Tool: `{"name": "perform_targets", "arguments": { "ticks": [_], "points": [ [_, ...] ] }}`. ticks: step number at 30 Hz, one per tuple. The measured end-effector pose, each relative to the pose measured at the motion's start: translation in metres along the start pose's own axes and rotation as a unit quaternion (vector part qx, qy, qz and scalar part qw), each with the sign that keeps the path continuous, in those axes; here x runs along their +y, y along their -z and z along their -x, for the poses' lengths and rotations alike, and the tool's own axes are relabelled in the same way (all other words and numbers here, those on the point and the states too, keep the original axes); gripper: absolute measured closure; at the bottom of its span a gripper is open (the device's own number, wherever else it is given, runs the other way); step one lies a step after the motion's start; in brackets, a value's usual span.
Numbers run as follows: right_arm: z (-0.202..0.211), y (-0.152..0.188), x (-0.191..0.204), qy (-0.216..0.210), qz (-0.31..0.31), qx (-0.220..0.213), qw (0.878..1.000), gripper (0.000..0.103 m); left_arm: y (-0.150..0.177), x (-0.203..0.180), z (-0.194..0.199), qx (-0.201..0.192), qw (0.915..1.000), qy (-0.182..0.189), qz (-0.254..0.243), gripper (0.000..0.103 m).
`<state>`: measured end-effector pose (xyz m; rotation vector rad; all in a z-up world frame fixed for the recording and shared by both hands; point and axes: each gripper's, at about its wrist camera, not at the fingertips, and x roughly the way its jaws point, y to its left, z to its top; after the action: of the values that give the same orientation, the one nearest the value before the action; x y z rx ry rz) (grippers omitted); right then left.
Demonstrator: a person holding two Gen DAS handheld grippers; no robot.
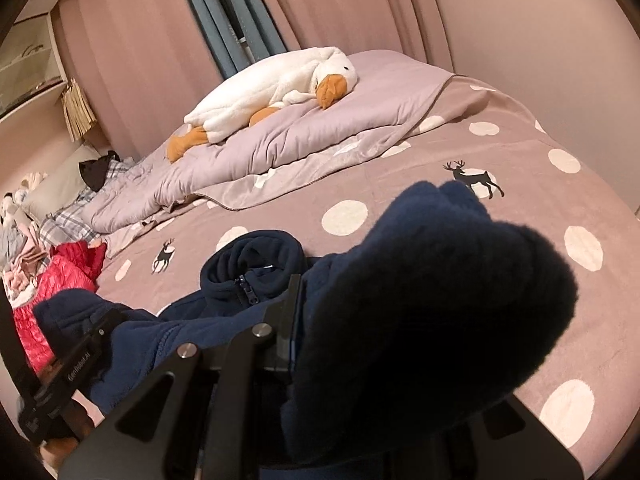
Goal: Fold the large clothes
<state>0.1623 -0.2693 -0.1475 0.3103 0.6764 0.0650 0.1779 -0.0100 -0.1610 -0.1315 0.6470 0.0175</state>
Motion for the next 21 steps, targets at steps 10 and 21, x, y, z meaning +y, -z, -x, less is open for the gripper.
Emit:
{"name": "perform_targets", "arguments": {
  "ticks": [10,21],
  "points": [
    [0.001,-0.011,0.031,0.042,0.039,0.026,0.998,0.084,-0.003,0.012,-0.016,0.024,0.9995,0.013,0.013,0.086],
    [-0.018,0.001,0.032,0.061,0.065,0.002,0.996,0.085,0.0,0.01,-0.015,0.007,0.9997,0.023,0.001,0.086]
  ]
}}
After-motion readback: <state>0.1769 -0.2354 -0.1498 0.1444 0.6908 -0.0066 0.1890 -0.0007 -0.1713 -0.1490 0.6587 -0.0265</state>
